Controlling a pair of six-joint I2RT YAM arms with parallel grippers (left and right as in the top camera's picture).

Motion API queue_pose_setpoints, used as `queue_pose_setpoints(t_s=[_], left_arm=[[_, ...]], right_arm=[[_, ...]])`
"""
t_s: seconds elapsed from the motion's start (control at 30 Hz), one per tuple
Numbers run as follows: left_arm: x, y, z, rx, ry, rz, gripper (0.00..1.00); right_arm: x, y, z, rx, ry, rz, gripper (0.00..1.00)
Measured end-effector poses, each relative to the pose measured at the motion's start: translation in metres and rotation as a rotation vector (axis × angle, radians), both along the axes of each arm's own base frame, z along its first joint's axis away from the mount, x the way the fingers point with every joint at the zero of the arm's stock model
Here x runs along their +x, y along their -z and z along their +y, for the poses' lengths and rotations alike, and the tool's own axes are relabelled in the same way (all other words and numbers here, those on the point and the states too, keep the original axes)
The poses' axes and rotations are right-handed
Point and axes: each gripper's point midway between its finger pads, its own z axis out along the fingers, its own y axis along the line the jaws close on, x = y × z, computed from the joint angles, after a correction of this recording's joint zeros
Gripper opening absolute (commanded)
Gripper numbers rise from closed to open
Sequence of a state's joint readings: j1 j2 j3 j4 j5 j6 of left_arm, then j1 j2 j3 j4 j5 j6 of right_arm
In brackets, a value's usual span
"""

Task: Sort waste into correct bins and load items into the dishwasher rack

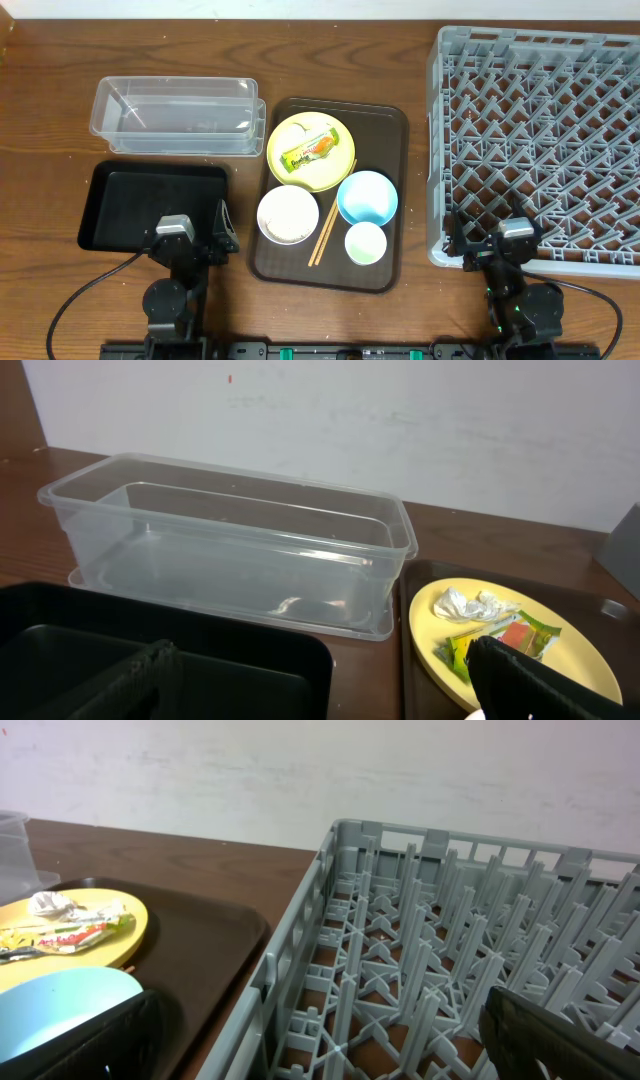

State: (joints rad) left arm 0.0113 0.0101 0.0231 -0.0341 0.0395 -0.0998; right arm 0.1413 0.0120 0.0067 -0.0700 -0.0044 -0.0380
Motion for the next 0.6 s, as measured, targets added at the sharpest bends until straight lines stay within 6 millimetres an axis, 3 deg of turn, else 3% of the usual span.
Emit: queue_pose_setpoints(t_s=[0.6], left_arm=[[0.0,0.0,0.0,0.0,0.0,0.0,0.94]], right_arm=[[0.0,0.0,-0.0001,0.0,0.0,0.0,0.99]])
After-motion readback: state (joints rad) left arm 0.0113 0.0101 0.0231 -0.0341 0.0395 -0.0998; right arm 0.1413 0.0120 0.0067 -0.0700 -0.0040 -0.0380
